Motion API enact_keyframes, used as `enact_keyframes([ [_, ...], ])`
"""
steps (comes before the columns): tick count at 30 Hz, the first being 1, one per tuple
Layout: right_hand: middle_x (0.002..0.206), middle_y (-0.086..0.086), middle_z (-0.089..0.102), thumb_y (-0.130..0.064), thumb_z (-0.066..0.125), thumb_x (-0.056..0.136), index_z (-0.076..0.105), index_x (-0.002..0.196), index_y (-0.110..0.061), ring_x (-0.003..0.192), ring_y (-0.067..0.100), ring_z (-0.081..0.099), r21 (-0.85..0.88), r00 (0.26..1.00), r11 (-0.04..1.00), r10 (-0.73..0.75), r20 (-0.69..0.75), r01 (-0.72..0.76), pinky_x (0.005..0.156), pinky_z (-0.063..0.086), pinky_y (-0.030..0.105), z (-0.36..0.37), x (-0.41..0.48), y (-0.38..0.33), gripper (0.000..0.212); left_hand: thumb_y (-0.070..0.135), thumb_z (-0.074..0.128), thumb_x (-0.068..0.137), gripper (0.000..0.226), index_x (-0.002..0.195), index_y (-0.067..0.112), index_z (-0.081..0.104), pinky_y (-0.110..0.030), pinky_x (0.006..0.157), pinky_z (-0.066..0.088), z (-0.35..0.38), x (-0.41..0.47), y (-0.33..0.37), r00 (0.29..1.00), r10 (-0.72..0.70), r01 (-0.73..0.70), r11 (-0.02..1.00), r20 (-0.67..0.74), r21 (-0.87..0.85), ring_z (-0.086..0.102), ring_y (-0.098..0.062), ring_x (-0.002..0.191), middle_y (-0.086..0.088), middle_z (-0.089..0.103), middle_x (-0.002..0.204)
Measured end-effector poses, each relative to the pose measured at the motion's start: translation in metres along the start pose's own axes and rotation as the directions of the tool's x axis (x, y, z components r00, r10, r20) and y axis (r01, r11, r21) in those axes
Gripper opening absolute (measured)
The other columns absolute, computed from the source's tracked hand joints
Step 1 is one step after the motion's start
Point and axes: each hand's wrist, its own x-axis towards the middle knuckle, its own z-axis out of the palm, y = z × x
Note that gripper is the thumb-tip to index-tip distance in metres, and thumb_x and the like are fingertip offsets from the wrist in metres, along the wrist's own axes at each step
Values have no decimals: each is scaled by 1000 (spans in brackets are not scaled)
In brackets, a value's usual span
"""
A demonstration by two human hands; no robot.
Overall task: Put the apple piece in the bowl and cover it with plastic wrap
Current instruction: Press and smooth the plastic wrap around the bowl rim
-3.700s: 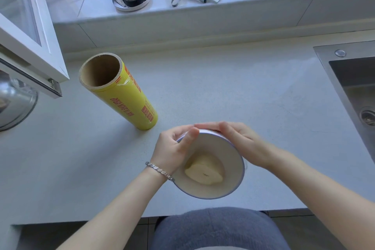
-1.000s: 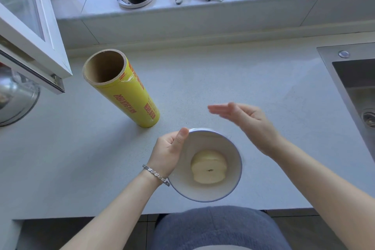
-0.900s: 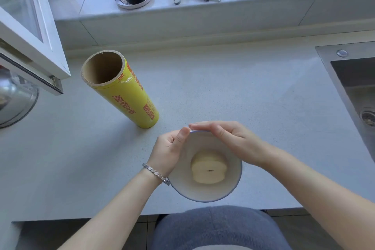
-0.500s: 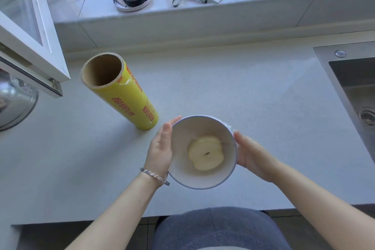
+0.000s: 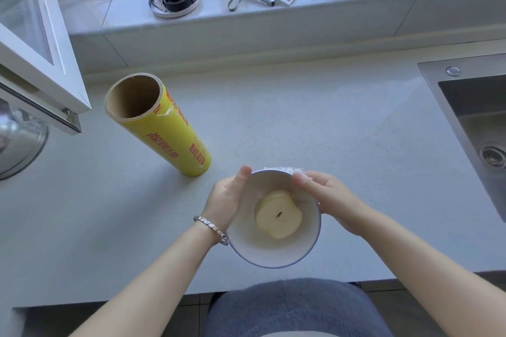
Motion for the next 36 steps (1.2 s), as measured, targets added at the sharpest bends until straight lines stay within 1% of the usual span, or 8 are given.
enact_keyframes([
  [2, 76, -1, 64, -43, 56, 79, 68, 92, -11, 67, 11, 59, -49, 999, 999, 6, -32, -8, 58, 45, 19, -4, 4, -11, 36, 77, 57, 56, 74, 71, 4, 60, -28, 59, 32, 1, -1, -3, 1000, 20, -20, 999, -3, -34, 42, -17, 63, -8, 48, 66],
  [5, 78, 1, 66, -32, 67, 79, 69, 80, -17, 70, 11, 60, -142, 998, 987, 69, -13, -70, 60, 47, 17, -8, 12, -26, 15, 86, 62, 37, 98, 82, -2, 63, -37, 67, 28, 3, -3, -9, 998, 54, -54, 998, 9, -40, 38, -23, 73, -12, 45, 78],
  [9, 68, -1, 63, -19, 72, 76, 67, 68, -16, 60, 5, 58, -220, 991, 967, 135, 20, -128, 65, 50, 19, -11, 18, -36, 9, 85, 64, 30, 77, 55, 12, 67, -16, 45, 35, 1, -4, -13, 992, 104, -102, 994, 66, -26, 43, -8, 47, 3, 52, 50],
  [11, 66, -2, 63, -18, 72, 75, 68, 67, -17, 56, 2, 57, -297, 986, 945, 161, 46, -140, 67, 50, 19, -13, 19, -39, 10, 83, 66, 30, 68, 56, 21, 73, -12, 47, 40, 1, -5, -13, 988, 122, -121, 992, 98, -23, 51, -1, 48, 10, 62, 50],
  [21, 73, 5, 60, -8, 66, 80, 68, 79, -14, 58, 7, 57, -363, 899, 880, 393, 192, -308, 57, 52, 13, -29, 16, -49, 6, 81, 68, 34, 66, 69, 26, 76, -17, 65, 51, 1, -3, -18, 988, 140, -140, 990, 72, -3, 65, -5, 74, 10, 75, 74],
  [29, 66, 4, 54, -3, 55, 86, 69, 93, -5, 59, 11, 50, -483, 926, 848, 336, 173, -217, 60, 51, 14, -29, 12, -48, 16, 81, 66, 39, 63, 70, 26, 76, -20, 68, 50, 1, -5, -23, 991, 116, -120, 991, 58, 62, 64, -6, 74, 6, 74, 76],
  [32, 66, 4, 52, -5, 56, 86, 68, 81, -9, 61, 12, 49, -485, 921, 843, 351, 169, -232, 62, 50, 16, -26, 13, -48, 13, 73, 66, 46, 55, 68, 24, 75, -26, 67, 44, 2, -6, -21, 991, 120, -126, 988, 65, 88, 59, -9, 69, 2, 68, 69],
  [36, 62, 3, 53, 3, 52, 84, 61, 65, -9, 59, 11, 45, -355, 911, 891, 365, 190, -283, 59, 38, 18, -19, 20, -45, 25, 88, 57, 37, 82, 60, 10, 69, -26, 55, 31, 4, -7, -17, 989, 135, -141, 984, 55, 112, 39, -14, 65, -6, 46, 68],
])
